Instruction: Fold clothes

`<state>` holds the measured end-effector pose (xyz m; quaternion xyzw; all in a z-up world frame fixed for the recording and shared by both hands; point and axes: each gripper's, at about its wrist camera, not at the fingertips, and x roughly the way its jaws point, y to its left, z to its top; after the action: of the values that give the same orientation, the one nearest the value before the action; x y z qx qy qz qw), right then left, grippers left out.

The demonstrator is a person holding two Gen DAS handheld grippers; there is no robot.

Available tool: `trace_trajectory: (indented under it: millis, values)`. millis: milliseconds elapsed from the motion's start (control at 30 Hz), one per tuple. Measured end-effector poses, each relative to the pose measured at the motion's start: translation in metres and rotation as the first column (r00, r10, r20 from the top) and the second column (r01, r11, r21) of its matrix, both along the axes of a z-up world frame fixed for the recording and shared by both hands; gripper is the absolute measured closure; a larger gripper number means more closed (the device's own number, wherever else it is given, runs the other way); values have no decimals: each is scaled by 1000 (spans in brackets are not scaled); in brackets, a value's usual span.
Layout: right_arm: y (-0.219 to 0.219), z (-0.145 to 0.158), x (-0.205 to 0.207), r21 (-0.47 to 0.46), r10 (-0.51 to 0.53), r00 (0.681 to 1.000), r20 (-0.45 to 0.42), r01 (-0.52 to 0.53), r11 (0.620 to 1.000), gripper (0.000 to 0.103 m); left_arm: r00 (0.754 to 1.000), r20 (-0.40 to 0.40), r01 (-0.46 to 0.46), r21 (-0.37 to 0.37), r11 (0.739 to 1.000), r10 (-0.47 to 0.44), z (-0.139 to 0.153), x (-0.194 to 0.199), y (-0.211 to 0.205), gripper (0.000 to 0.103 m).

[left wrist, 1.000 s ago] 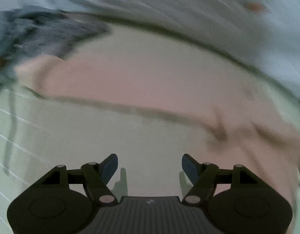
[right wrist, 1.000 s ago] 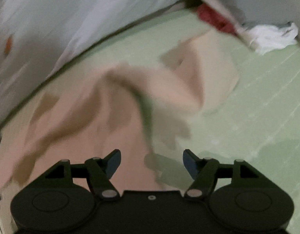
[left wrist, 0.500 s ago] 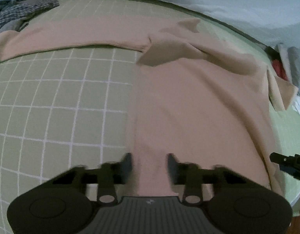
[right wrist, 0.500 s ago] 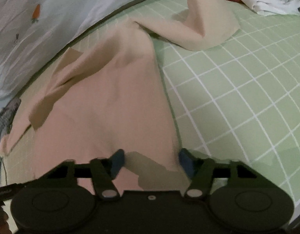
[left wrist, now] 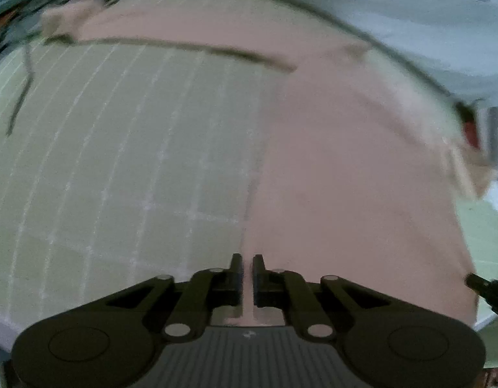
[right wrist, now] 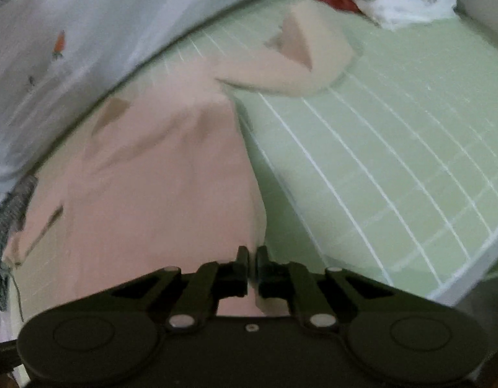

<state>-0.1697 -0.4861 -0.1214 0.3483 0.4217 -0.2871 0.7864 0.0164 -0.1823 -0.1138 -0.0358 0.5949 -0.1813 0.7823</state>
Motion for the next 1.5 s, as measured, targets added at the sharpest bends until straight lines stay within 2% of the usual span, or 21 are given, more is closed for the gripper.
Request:
trace_trajectory:
  millis: [33, 67, 100, 133, 167, 233, 300, 367, 467, 567, 667, 867, 967, 1233, 1333, 1400, 1433, 1467, 1500]
  values:
    - [1, -4, 0, 3, -2, 1000, -24, 2, 1000, 92, 1000, -16, -16, 21, 1000, 16, -3, 1, 2, 91]
    - [1, -6, -1, -1, -5, 1000, -30, 5, 1000, 87, 999, -19, -34, 16, 999, 34, -2, 3, 2, 78]
    - [0, -5, -2, -10, -10, 1000, -24, 10, 1000, 78, 999, -1, -42, 9, 999, 42, 2, 3, -2, 64]
    - [-4, -3, -4, -19, -10, 1000, -3, 10, 1000, 71, 999, 18, -49, 3, 999, 49, 6, 4, -5, 58]
    - [-9, -1, -5, -29, -7, 1000, 28, 8, 1000, 58, 998, 45, -54, 6, 999, 54, 10, 3, -11, 51]
    - [-26, 3, -7, -48, -3, 997, 75, 7, 999, 57, 992, 105, -70, 15, 997, 68, 21, 1, -28, 43]
    - [-55, 6, -6, -67, -6, 996, 86, 11, 998, 57, 983, 151, -111, 20, 994, 106, 30, -3, -45, 31]
    - [-87, 8, -7, -78, -18, 994, 109, 27, 997, 56, 969, 191, -161, 14, 987, 156, 39, -10, -66, 29]
    - [-140, 10, -14, -70, -73, 980, 183, 87, 994, 49, 952, 241, -191, -14, 981, 189, 46, -16, -97, 24]
    - [-189, 7, -15, -50, -114, 975, 191, 126, 991, 49, 936, 258, -247, -10, 969, 241, 52, -24, -127, 24]
    - [-227, 2, -11, -40, -112, 975, 193, 122, 992, 46, 919, 275, -284, -32, 958, 282, 61, -31, -152, 24]
    - [-278, -13, 21, -32, -105, 978, 182, 113, 993, 41, 907, 352, -253, 14, 967, 232, 73, -50, -189, 19]
    - [-291, -19, 39, 6, -112, 972, 209, 113, 994, 30, 913, 332, -264, 32, 964, 239, 66, -48, -196, 19]
    - [-283, -28, 78, 9, -11, 989, 148, 10, 1000, 30, 906, 304, -326, 62, 943, 293, 59, -59, -196, 19]
    - [-279, -29, 82, 15, 18, 991, 136, -20, 1000, 39, 901, 293, -353, 70, 933, 319, 56, -62, -193, 19]
    - [-278, -29, 85, 16, 44, 991, 126, -47, 999, 68, 896, 291, -365, 58, 929, 334, 56, -63, -193, 19]
    - [-278, -30, 86, 21, 62, 990, 124, -65, 998, 76, 894, 289, -371, 51, 927, 342, 56, -64, -193, 19]
    - [-278, -29, 87, 18, 78, 989, 123, -81, 997, 89, 894, 287, -373, 48, 927, 345, 55, -64, -194, 19]
    - [-276, -27, 86, -3, 93, 988, 124, -93, 996, 93, 893, 286, -374, 45, 926, 347, 55, -64, -195, 19]
